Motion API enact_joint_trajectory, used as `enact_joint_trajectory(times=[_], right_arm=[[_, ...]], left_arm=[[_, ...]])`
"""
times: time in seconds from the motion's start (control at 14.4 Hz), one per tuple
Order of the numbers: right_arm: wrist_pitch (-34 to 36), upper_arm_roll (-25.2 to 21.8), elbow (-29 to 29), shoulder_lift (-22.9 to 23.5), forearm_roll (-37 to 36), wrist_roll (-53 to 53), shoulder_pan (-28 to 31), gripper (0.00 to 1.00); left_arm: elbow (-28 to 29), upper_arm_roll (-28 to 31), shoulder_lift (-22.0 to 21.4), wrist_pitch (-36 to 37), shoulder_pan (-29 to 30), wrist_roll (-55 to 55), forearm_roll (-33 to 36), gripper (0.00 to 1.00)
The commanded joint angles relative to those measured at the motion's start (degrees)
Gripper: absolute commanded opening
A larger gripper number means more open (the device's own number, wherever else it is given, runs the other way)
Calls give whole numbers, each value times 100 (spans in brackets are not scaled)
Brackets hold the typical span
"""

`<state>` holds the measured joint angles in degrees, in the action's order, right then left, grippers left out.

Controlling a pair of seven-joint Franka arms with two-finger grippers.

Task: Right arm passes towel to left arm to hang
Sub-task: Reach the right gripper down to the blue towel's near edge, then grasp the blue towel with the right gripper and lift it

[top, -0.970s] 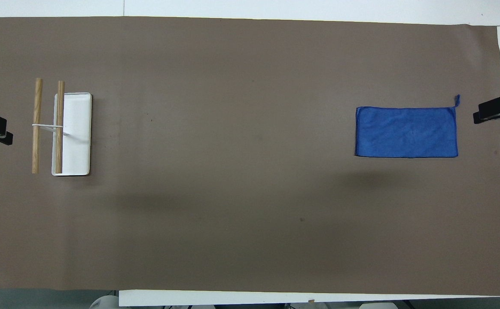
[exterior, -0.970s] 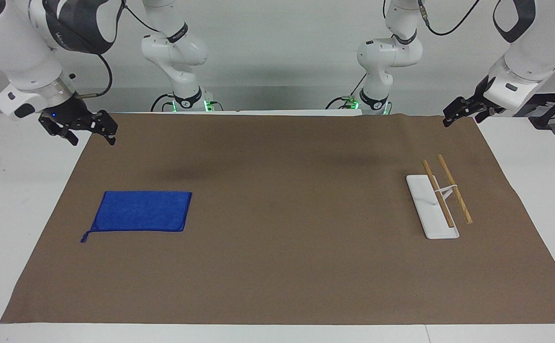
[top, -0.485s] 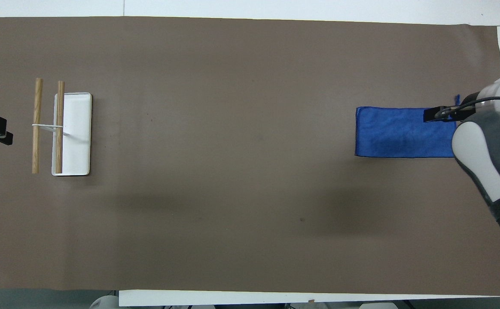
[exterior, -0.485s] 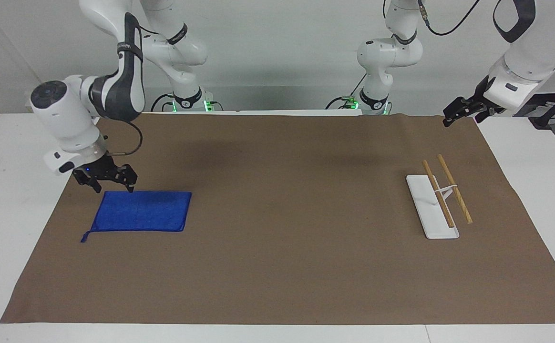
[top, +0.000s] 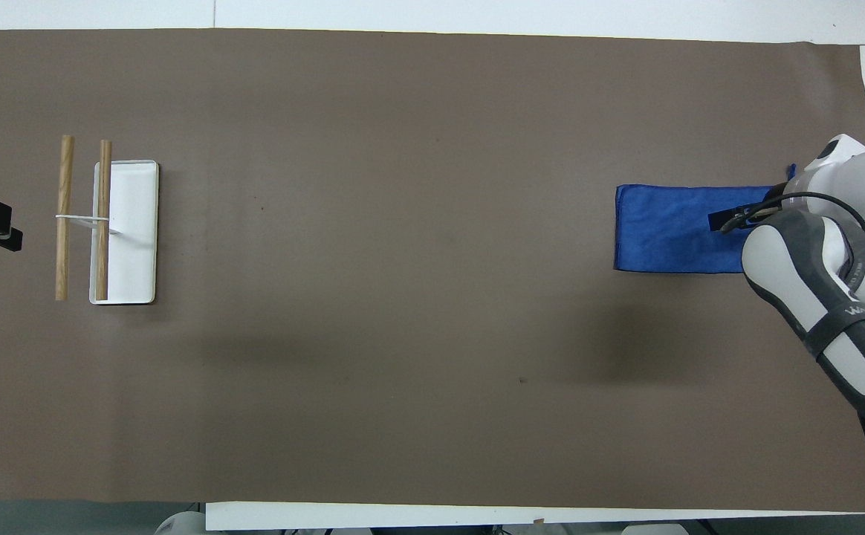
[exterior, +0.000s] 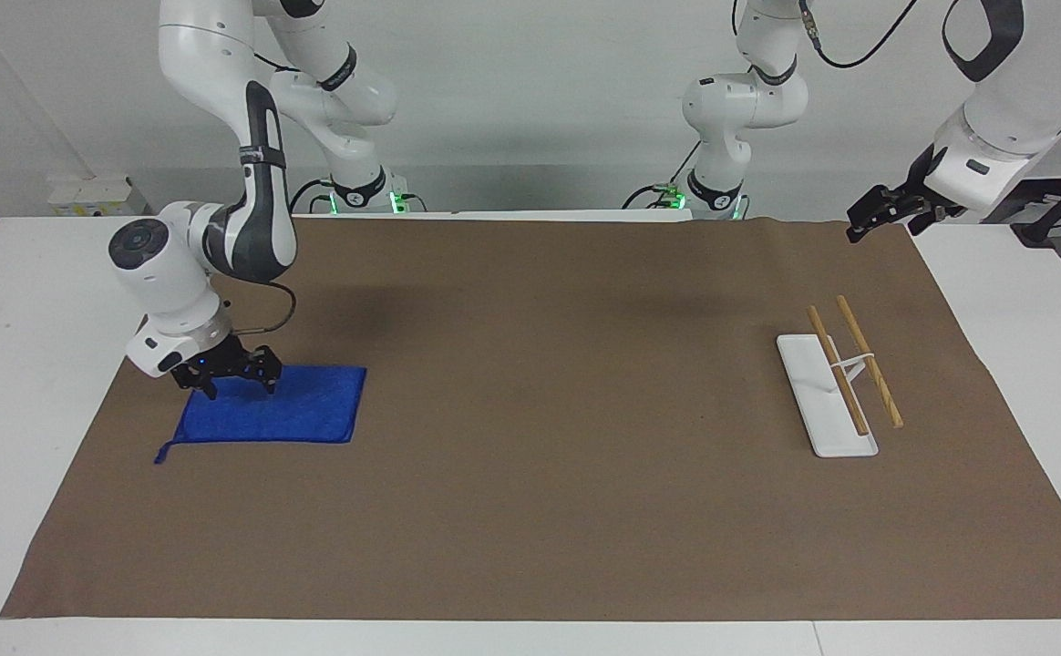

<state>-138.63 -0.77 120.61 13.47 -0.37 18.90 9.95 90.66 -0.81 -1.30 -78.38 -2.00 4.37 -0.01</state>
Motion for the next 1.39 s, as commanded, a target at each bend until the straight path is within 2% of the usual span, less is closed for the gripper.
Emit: enact_joint_trajectory(times=[0.0, 0.76, 0.83, 1.04, 1.11, 1.25, 1.32], right_arm=[[-146, 60, 41, 59, 54, 184, 77, 99], [-480, 60, 323, 217, 81, 140, 68, 97], [-480, 60, 323, 217, 81, 167, 68, 88], [-445, 60, 323, 217, 81, 193, 68, 27], [-428, 60, 305, 217, 89, 176, 68, 14], [-419, 60, 270, 208, 211, 210, 77, 0], [-393, 68, 261, 182, 221, 219, 68, 0]], left_arm=[[215, 72, -178, -125, -46, 28, -43, 100], [206, 72, -178, -134, -46, 28, -43, 100], [215, 72, -178, -134, -46, 28, -43, 100], [215, 72, -178, -125, -46, 28, -43, 100], [215, 72, -178, -134, -46, 28, -43, 100], [215, 72, -178, -134, -46, 28, -43, 100], [215, 72, -178, -125, -46, 28, -43, 100]])
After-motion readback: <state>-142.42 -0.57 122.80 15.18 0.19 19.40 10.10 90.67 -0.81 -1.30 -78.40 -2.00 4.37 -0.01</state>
